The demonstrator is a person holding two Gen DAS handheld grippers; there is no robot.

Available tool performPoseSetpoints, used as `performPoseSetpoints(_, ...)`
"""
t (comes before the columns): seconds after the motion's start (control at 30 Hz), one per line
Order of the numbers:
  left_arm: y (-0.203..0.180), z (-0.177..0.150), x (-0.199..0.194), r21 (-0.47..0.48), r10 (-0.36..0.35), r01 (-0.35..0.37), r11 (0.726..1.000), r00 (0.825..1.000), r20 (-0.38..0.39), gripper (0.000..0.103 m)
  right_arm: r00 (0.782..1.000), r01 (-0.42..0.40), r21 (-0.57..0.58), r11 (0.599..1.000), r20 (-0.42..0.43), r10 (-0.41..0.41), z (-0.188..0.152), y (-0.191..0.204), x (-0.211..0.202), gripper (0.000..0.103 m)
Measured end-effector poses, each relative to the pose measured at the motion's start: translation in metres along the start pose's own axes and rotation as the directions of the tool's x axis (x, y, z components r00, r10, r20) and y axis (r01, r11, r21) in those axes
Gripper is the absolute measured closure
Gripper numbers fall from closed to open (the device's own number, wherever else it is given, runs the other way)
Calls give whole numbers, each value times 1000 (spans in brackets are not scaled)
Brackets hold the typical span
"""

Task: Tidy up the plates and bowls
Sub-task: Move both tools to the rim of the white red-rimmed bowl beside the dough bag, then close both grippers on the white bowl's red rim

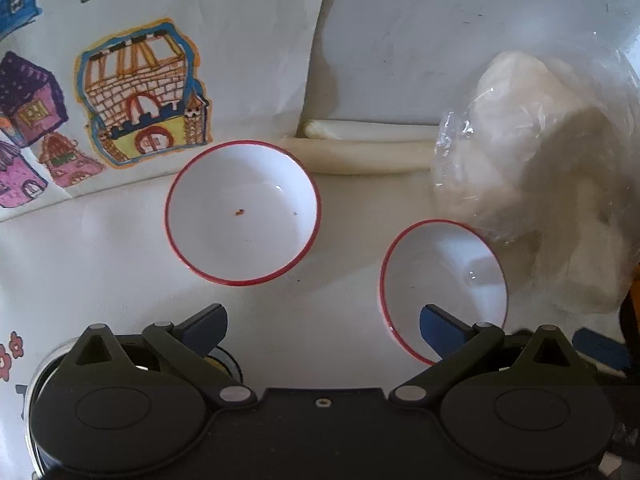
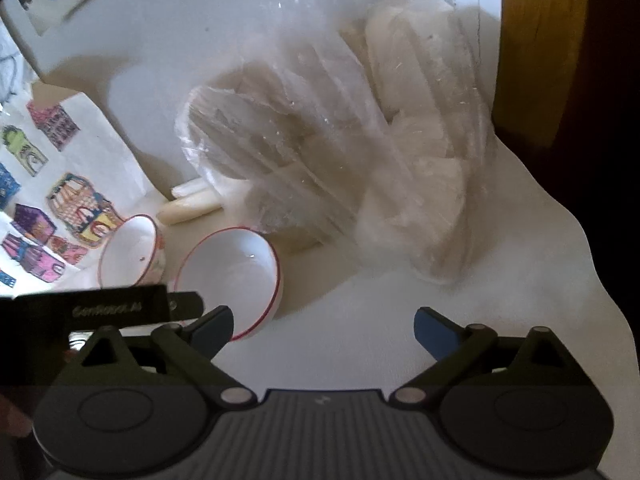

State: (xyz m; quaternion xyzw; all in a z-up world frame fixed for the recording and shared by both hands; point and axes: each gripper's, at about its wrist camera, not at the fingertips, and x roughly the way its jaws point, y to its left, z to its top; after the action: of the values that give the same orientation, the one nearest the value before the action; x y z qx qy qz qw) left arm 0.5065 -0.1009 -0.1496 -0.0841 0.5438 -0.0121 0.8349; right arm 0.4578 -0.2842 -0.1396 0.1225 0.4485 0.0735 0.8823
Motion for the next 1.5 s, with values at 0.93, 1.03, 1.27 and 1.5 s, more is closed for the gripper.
performPoseSetpoints(0.93,-9,8,10,-18,-130,129,991,991,-14,71,994,-93,-2,996,-54,93,5,14,46,61)
performPoseSetpoints(1.03,-13,10,11,-18,-151,151,988,988,-13,81,991,-123,0,992,-47,123,5,14,46,76)
performPoseSetpoints(1.27,-18,8,11,-39,-199,199,979,980,-13,92,987,-148,2,989,-61,148,4,20,51,89)
performPoseSetpoints(1.5,-24,-3,-9,-18,-199,200,980,980,11,92,984,-173,-27,985,-51,171,-1,15,26,91)
